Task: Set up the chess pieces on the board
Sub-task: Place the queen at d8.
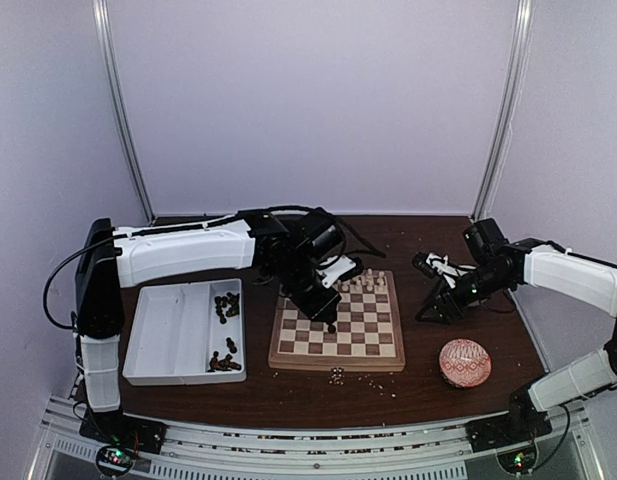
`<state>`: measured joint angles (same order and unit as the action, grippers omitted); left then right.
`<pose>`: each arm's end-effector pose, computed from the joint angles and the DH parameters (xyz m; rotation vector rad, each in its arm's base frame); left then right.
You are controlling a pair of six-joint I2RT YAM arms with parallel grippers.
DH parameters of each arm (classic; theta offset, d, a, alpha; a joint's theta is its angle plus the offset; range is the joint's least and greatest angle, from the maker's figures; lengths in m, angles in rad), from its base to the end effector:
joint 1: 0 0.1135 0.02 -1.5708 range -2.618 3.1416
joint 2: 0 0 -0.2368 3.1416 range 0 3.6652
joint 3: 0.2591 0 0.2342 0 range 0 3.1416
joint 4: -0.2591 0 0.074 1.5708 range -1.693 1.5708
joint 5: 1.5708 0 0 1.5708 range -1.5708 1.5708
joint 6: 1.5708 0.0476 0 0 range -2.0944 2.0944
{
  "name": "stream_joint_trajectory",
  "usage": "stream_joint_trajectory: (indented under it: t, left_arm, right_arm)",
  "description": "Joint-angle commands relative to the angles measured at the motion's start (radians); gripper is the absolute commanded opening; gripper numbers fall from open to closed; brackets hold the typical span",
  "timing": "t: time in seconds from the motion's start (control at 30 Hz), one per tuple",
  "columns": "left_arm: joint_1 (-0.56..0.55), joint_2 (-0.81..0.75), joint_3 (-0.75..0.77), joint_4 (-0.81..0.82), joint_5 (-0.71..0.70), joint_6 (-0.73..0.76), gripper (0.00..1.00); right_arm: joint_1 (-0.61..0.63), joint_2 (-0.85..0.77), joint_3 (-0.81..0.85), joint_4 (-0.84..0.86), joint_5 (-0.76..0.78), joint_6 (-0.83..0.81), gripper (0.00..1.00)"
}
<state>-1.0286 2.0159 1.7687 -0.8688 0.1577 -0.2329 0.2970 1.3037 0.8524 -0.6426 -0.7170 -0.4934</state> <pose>0.2048 -0.3545 0.2213 1.1369 2.5724 -0.5632 0.2183 0.0995 0.1995 -1.1599 2.1956 0.8632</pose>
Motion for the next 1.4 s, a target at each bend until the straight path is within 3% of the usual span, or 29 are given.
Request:
stream_joint_trajectory:
  t: [0.0, 0.93, 1.37]
  left_arm:
    - [-0.002, 0.011, 0.033, -0.008, 0.002, 0.009, 0.00]
    - [-0.042, 0.176, 0.130, -0.030, 0.087, 0.033, 0.00]
    - [-0.043, 0.201, 0.148, -0.030, 0.050, 0.016, 0.00]
  right_arm:
    - [0.002, -0.010, 0.031, -0.014, 0.014, -0.011, 0.54]
    - [0.002, 0.031, 0.046, -0.035, 0.022, -0.019, 0.54]
    - [0.002, 0.041, 0.050, -0.043, 0.021, -0.025, 0.54]
